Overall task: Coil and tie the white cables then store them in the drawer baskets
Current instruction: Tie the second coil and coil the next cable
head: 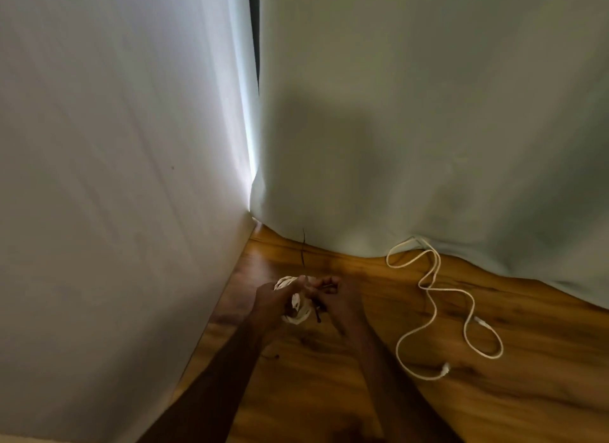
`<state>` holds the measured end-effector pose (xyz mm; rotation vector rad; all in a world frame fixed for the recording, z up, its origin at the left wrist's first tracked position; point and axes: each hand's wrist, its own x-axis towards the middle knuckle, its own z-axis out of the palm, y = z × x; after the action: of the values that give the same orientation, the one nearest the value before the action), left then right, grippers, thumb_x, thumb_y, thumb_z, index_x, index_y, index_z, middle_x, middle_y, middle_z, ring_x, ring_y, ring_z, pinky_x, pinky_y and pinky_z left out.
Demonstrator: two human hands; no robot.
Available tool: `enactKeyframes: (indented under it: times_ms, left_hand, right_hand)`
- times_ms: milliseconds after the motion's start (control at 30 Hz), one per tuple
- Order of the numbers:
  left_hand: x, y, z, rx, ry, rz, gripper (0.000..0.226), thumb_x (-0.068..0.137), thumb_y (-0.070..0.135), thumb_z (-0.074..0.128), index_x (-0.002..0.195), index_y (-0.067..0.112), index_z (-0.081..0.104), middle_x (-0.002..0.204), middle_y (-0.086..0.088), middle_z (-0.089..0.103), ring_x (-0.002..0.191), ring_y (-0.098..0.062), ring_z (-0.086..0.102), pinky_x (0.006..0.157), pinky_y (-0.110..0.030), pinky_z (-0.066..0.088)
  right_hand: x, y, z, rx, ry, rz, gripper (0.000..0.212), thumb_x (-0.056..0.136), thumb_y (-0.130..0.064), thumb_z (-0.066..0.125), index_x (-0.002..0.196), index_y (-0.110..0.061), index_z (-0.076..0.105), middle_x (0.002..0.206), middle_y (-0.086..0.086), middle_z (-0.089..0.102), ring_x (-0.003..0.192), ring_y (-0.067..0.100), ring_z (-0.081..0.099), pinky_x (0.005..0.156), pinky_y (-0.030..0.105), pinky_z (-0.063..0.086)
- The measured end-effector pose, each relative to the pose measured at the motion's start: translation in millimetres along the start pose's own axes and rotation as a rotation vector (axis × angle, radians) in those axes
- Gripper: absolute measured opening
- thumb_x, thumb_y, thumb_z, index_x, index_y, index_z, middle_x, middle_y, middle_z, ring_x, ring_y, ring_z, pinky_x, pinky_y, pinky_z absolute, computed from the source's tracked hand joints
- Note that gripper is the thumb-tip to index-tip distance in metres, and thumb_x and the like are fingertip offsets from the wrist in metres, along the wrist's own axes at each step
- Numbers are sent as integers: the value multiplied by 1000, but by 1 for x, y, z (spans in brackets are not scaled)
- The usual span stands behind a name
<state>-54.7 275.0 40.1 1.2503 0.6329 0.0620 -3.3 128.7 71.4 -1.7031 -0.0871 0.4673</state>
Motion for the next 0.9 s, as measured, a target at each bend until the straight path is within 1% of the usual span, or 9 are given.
enactKeyframes:
  times_ms: [100,233,400,500,567,633,733,767,900]
  left_hand:
    - [-3,4,27,24,-25,-11,30,79,18,79,100,-1,70,77,-19,64,63,-27,59,57,-32,49]
    - [-5,6,54,65,-47,-23,18,81,11,76,97,3,71,71,-12,63,59,-23,55,55,-31,46]
    - [-8,6,87,-12,-168,-36,27,91,21,67,107,0,70,77,-11,64,61,-18,57,53,-29,46]
    - [-6,8,107,-38,-207,-45,32,91,17,66,115,-4,65,98,-23,65,75,-26,63,53,-28,50]
    - [-7,12,117,-25,-211,-48,30,90,7,65,115,-9,63,100,-26,64,71,-24,63,51,-27,49]
    - [-6,16,127,-19,-220,-48,24,89,0,62,111,-11,63,88,-23,65,57,-17,62,47,-25,47]
    - [-5,22,138,-18,-227,-33,11,91,-2,59,97,-9,64,75,-18,64,45,-12,58,43,-22,45]
    - [-5,24,141,-24,-209,-22,9,91,-1,60,93,-9,64,72,-19,63,43,-12,56,43,-23,44]
    - [3,33,145,-47,-110,17,12,89,0,63,79,-6,60,54,-10,54,38,-11,46,48,-26,39]
  right_hand:
    - [-2,1,-20,-31,20,-5,13,83,-3,77,90,-7,67,90,11,75,76,20,73,57,21,55]
    - [-4,0,-49,-90,91,-36,15,83,-3,77,83,-13,65,87,8,74,74,17,72,56,19,54]
    - [0,-4,-76,-169,76,-58,21,80,-5,80,79,-19,66,83,4,75,77,21,74,68,37,62]
    - [0,-9,-92,-239,56,-74,25,80,-2,79,77,-22,64,81,-1,74,77,17,74,69,34,62]
    - [0,-12,-103,-248,45,-74,24,77,-1,80,78,-19,64,81,1,74,79,18,74,71,35,62]
    - [0,-15,-116,-247,39,-63,24,74,-2,82,83,-15,64,82,2,74,78,17,73,71,35,63]
    - [-2,-21,-133,-269,31,-78,22,77,-1,80,83,-15,64,74,-6,69,65,1,67,53,14,51]
    - [-4,-22,-138,-297,33,-89,22,78,-1,78,81,-17,62,71,-8,67,63,3,65,51,13,47]
    - [0,-14,-156,-405,71,-106,30,72,-8,80,67,-25,56,62,-6,62,62,10,61,59,32,51]
